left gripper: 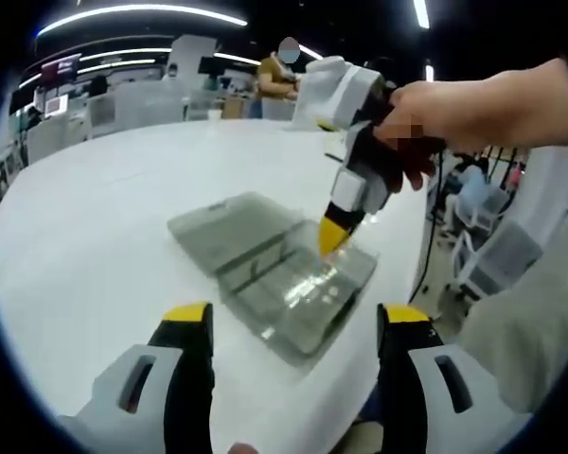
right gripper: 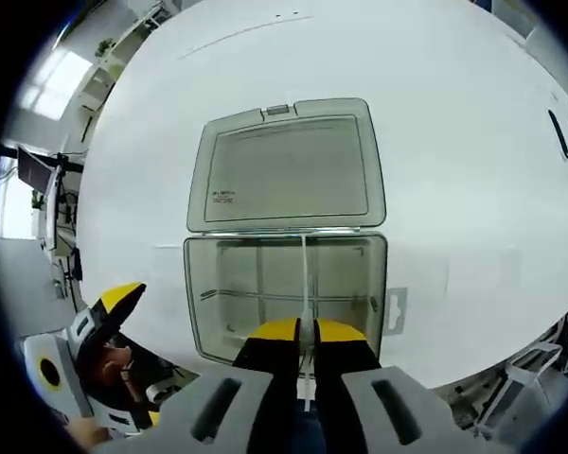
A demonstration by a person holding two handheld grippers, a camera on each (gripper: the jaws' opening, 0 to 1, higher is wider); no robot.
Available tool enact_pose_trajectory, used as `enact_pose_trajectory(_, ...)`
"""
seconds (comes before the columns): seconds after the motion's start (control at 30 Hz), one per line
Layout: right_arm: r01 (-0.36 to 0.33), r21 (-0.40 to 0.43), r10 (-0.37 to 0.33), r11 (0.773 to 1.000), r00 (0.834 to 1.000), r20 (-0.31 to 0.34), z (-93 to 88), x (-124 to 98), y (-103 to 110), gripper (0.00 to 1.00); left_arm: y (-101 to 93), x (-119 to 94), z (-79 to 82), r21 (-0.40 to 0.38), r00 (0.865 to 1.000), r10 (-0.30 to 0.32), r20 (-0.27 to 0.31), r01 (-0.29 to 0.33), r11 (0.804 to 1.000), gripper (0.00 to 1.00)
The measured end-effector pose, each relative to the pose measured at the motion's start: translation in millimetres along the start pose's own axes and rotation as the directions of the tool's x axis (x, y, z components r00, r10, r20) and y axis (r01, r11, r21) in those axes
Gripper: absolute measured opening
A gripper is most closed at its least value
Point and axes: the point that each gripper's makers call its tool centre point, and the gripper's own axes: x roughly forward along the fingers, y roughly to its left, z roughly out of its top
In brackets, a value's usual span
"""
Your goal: Insert the divider into the dual guide fixture by aligning both edges with the guide slots and pushing it downward to the bottom, including one-sided entry, uneven engagement, binding, and posture correction.
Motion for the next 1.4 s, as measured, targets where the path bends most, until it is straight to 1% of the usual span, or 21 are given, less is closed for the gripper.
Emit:
enact_pose_trajectory(0.4,0.005,0.014,-0.005,1.0,1.0,-0.009,-1.8,3,-4,0.0,2.2,-1,-3.3,-0.008,1.0,0.005,-0.003,-0.005,1.0,0.68)
enact_pose_trajectory(0.5,0.0,0.011,0.0,1.0,1.0,-0.012,-3.2,4,-2,0.0,2.0,-1,-2.5,-0.01,1.0,0.006,-0.002,-0.006,1.0,0.68)
enact_pose_trajectory(0.57,0.011,-0.002,-0.012,1.0,1.0,-0.013,-2.9,5,-3,0.0,2.7,-1,-2.2,-0.011,1.0,0.008,0.0,-0.007,1.0,0.68)
enact_pose_trajectory(0.67,0.009,0.005,-0.009,1.0,1.0,-0.021,-3.2,7,-3,0.0,3.9,-1,-3.1,-0.013,1.0,0.01,-0.001,-0.01,1.0,0.68)
enact_pose_trajectory(0.87,0.017,-0.002,-0.017,1.0,0.999,-0.039,0.0,12,-5,0.0,5.7,-2,-4.7,-0.02,1.0,0.014,-0.005,-0.014,1.0,0.67)
enact_pose_trajectory(1.03,0.021,-0.007,-0.021,1.0,0.999,-0.049,0.7,13,-5,0.0,7.7,-1,-4.3,-0.019,1.0,0.014,-0.006,-0.014,1.0,0.67)
enact_pose_trajectory(1.4,0.022,-0.029,-0.024,0.999,0.998,-0.053,0.5,15,-6,0.0,7.9,0,-3.2,-0.018,1.0,0.012,-0.007,-0.012,1.0,0.67)
